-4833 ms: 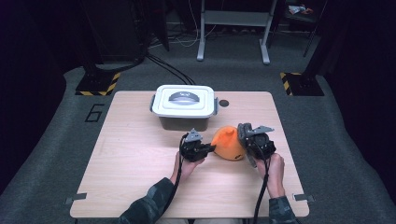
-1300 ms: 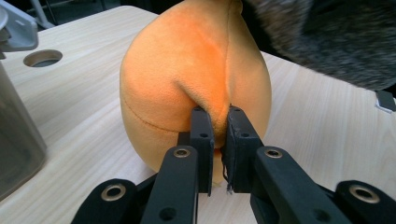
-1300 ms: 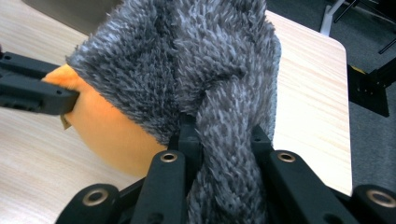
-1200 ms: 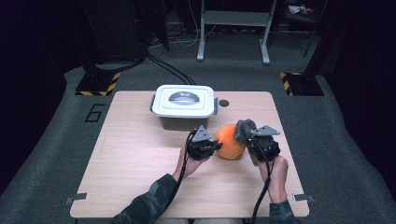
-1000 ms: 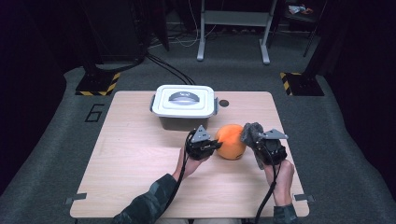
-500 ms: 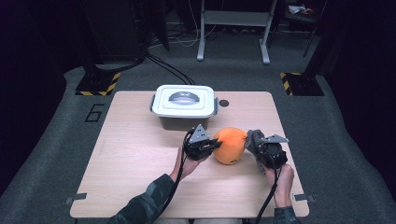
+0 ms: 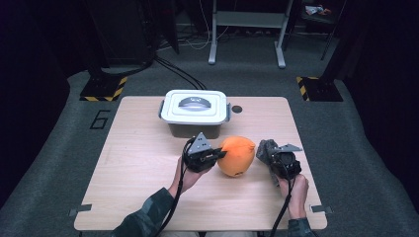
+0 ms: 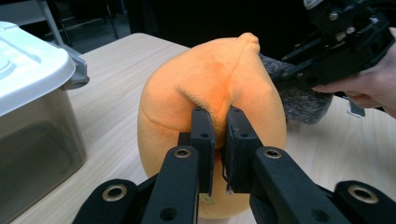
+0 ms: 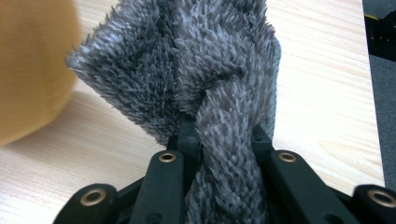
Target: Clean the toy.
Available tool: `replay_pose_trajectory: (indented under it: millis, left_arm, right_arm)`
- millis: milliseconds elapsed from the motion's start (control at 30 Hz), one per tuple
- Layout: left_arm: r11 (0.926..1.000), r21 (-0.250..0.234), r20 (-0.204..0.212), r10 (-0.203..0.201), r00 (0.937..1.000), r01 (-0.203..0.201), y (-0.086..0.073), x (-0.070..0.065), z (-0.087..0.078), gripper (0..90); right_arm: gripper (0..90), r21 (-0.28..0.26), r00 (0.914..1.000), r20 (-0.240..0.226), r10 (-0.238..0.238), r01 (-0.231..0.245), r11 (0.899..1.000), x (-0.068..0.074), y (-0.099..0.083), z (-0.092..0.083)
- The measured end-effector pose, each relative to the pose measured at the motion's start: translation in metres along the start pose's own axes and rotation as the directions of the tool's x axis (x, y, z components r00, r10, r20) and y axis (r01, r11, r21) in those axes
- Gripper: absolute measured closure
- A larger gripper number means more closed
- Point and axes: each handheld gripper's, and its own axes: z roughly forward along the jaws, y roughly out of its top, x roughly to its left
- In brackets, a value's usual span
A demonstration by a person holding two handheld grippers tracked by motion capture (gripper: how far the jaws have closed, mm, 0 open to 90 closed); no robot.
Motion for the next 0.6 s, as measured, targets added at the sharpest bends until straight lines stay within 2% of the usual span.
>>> replay_pose_trajectory:
  millis: [100,367,600]
  left_arm:
    - [0.9998,-0.011,-0.010,-0.014,0.9999,0.014,-0.001,0.001,-0.008,83.8]
    - [0.9998,-0.011,-0.023,-0.014,0.9996,0.013,-0.005,0.004,-0.031,83.7]
    - [0.9995,-0.022,-0.057,-0.023,0.9981,0.022,-0.012,0.009,-0.051,83.7]
  right_arm:
    - [74.3,0.005,1.0000,-0.001,-0.001,0.001,1.000,0.000,0.000,0.001]
    - [74.3,0.013,1.0000,-0.002,-0.010,0.010,1.000,-0.001,0.000,0.005]
    - [74.2,0.018,0.9999,-0.003,-0.017,0.017,1.000,0.002,0.001,0.005]
